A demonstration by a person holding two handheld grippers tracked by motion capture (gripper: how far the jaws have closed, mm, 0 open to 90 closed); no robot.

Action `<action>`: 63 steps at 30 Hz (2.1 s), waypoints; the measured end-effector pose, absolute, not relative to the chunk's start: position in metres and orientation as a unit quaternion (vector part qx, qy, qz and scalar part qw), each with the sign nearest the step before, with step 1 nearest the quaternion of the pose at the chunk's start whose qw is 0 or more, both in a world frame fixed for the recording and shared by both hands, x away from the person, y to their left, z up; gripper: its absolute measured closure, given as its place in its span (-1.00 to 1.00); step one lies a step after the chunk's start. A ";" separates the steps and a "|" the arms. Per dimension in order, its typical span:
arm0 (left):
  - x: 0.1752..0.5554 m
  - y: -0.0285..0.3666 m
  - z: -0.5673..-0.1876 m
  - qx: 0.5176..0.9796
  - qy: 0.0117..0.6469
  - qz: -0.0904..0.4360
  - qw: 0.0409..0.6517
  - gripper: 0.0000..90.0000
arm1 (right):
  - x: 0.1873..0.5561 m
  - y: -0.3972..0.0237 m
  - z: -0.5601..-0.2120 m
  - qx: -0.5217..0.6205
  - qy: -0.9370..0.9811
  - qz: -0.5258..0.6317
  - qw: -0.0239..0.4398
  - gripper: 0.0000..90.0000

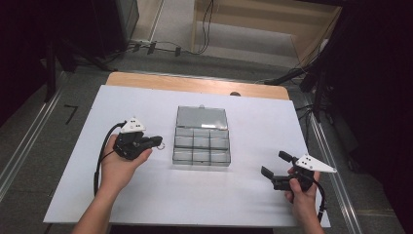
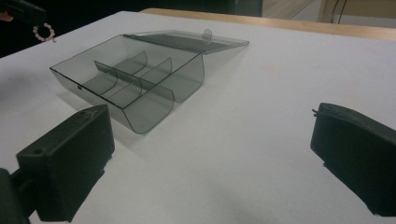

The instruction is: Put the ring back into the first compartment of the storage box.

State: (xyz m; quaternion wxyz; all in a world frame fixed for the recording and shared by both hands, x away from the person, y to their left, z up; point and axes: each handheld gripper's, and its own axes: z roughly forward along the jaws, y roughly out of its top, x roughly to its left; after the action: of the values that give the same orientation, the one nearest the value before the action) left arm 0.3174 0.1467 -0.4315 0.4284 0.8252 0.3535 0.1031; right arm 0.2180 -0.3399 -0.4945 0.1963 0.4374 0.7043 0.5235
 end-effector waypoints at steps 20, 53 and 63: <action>0.331 0.133 -0.429 0.825 0.348 0.101 0.433 0.97 | 0.218 -0.338 -0.496 0.439 0.707 0.519 0.195 -1.00; 0.347 0.112 -0.433 0.826 0.346 0.092 0.435 0.97 | 0.218 -0.338 -0.496 0.437 0.709 0.519 0.195 -1.00; 0.352 0.106 -0.436 0.825 0.348 0.090 0.436 0.97 | 0.218 -0.338 -0.496 0.437 0.709 0.519 0.194 -1.00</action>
State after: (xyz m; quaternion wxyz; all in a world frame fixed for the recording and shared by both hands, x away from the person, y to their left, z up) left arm 0.3515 0.1064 -0.4357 0.4357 0.8252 0.3480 0.0904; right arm 0.2180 -0.3376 -0.4960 0.1936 0.4369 0.7089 0.5187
